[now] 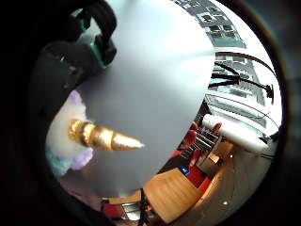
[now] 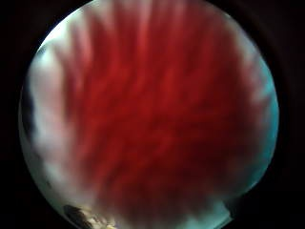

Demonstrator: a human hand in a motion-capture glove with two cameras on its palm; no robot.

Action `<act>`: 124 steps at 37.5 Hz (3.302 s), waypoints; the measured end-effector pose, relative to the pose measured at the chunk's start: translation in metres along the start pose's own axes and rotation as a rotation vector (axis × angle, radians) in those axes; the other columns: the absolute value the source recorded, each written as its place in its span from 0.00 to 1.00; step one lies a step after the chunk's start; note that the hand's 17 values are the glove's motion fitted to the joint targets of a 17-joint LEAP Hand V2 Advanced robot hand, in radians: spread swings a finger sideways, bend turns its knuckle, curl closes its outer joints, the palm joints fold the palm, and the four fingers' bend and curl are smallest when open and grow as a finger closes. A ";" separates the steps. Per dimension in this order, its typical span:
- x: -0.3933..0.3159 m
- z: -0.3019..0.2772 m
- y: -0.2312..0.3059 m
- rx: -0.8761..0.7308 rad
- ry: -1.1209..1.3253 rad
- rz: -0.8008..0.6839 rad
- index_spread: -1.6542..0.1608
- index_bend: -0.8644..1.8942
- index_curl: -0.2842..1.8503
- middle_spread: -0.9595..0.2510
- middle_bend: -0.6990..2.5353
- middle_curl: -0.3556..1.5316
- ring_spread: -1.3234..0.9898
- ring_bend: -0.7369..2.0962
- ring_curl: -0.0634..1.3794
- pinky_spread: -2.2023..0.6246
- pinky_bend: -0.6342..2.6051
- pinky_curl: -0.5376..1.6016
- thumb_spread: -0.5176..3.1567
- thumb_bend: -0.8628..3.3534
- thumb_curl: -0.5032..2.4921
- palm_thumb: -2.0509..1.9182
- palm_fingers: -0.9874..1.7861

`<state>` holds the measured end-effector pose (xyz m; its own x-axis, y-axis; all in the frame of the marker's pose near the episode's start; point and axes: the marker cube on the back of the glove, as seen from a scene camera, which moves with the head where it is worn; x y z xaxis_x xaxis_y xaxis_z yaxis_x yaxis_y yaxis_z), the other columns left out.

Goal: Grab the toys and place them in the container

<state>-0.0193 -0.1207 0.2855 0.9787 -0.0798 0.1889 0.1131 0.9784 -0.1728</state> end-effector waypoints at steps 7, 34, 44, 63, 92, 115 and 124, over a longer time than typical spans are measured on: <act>-0.003 0.003 -0.005 0.213 -0.013 -0.016 0.79 0.41 0.22 0.66 0.35 0.36 0.47 0.58 0.26 0.71 0.46 0.40 0.48 0.23 0.26 0.57 0.68; -0.025 -0.155 0.069 0.044 -0.079 -0.041 0.77 0.70 0.41 0.62 0.56 0.57 0.43 0.72 0.44 0.65 0.52 0.49 0.37 0.23 0.36 0.64 0.77; -0.102 -0.280 0.099 0.240 -0.072 -0.112 0.79 0.72 0.46 0.64 0.59 0.60 0.43 0.74 0.47 0.65 0.54 0.50 0.35 0.23 0.39 0.64 0.75; -0.366 -0.361 0.046 0.392 0.031 -0.373 0.80 0.72 0.51 0.65 0.59 0.63 0.43 0.75 0.49 0.65 0.55 0.52 0.33 0.22 0.44 0.64 0.74; -0.329 -0.307 0.050 0.142 0.003 -0.314 0.81 0.34 0.30 0.80 0.26 0.42 0.56 0.43 0.26 0.78 0.51 0.45 0.45 0.18 0.31 0.49 0.23; -0.088 -0.090 0.096 -0.023 -0.107 0.173 0.84 0.32 0.22 0.83 0.27 0.37 0.58 0.44 0.27 0.79 0.49 0.43 0.46 0.19 0.25 0.49 0.29; -0.119 0.009 0.076 0.013 -0.101 0.292 0.86 0.32 0.20 0.82 0.29 0.38 0.55 0.53 0.32 0.77 0.51 0.44 0.47 0.20 0.25 0.51 0.37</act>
<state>-0.1288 -0.0355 0.2584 0.9476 0.2236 0.2282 -0.1730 0.9596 -0.2219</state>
